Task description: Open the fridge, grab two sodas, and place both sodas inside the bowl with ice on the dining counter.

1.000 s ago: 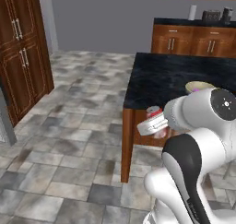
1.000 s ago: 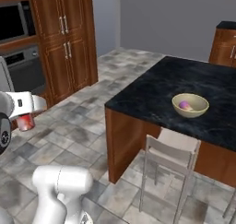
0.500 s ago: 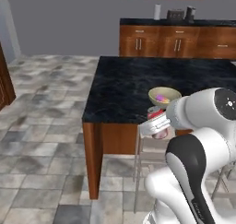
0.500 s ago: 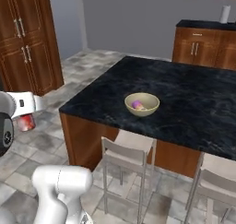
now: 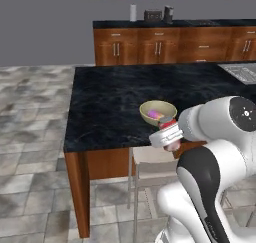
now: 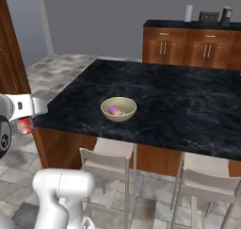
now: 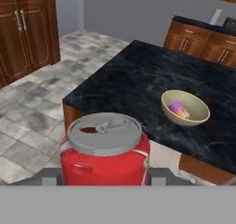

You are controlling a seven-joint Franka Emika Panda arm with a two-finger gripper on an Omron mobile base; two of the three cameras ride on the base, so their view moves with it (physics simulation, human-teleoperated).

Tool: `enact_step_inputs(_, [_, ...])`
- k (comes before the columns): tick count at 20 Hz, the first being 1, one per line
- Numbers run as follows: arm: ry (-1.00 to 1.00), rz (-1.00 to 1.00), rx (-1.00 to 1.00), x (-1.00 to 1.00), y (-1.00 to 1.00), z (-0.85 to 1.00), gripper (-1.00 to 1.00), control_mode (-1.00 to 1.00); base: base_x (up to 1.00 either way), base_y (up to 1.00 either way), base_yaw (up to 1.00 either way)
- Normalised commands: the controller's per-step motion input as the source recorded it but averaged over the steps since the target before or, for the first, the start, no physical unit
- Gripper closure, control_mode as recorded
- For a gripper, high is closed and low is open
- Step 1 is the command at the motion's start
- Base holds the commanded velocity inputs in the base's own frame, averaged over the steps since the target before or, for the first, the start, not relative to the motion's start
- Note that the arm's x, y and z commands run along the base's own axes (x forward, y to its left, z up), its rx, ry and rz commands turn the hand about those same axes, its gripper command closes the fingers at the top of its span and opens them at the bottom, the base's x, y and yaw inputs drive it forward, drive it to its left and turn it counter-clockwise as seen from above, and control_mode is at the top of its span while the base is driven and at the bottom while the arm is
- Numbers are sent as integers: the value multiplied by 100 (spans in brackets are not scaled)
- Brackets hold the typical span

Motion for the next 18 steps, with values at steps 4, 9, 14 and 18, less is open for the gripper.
enact_step_inputs(4, [0, 0, 0, 0, 0, 0, 100, 100, 64, -30, -20])
enact_step_inputs(9, [0, 0, 0, 0, 0, 0, 100, 100, 70, -24, -14])
enact_step_inputs(14, [0, -5, 6, 40, -1, -9, 100, -100, 51, -9, -6])
enact_step_inputs(18, [5, -10, 14, 100, -14, -27, 100, -100, 0, 0, 0])
